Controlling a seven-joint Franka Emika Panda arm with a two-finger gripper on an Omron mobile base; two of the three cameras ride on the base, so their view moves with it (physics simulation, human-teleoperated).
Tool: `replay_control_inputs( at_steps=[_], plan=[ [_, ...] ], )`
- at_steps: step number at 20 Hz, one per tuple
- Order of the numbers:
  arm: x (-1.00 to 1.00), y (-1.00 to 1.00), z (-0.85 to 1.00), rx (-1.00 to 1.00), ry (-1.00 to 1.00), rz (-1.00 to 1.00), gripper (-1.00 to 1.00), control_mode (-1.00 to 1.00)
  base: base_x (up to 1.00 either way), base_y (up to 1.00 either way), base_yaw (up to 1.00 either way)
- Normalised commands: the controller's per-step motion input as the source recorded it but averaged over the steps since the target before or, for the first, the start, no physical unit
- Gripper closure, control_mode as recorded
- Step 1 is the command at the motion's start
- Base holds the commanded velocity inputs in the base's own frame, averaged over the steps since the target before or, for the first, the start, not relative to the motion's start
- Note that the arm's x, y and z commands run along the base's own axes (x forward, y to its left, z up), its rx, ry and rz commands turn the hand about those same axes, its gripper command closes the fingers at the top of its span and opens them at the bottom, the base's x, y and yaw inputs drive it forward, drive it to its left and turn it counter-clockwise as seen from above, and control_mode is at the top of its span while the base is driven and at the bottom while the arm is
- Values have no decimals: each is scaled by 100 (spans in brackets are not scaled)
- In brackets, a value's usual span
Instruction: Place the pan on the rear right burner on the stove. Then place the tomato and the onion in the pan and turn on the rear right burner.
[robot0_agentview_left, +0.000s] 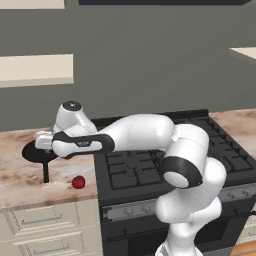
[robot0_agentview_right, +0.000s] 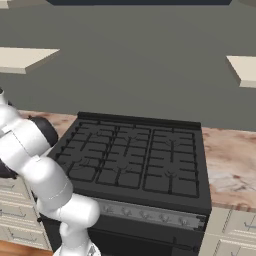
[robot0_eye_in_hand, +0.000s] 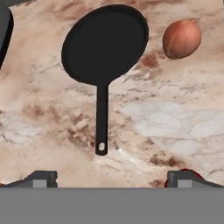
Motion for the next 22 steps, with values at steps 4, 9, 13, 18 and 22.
replay_control_inputs(
  at_steps=[4, 9, 13, 18, 22],
  plan=[
    [0, 27, -11, 0, 3, 0, -100, -100, 0, 0, 0],
    [0, 24, -2, 0, 3, 0, -100, -100, 0, 0, 0],
    [0, 11, -5, 0, 3, 0, -100, -100, 0, 0, 0],
    [0, 1, -3, 0, 0, 0, -100, -100, 0, 0, 0],
    [8, 0, -12, 0, 0, 0, -100, -100, 0, 0, 0]
  ],
)
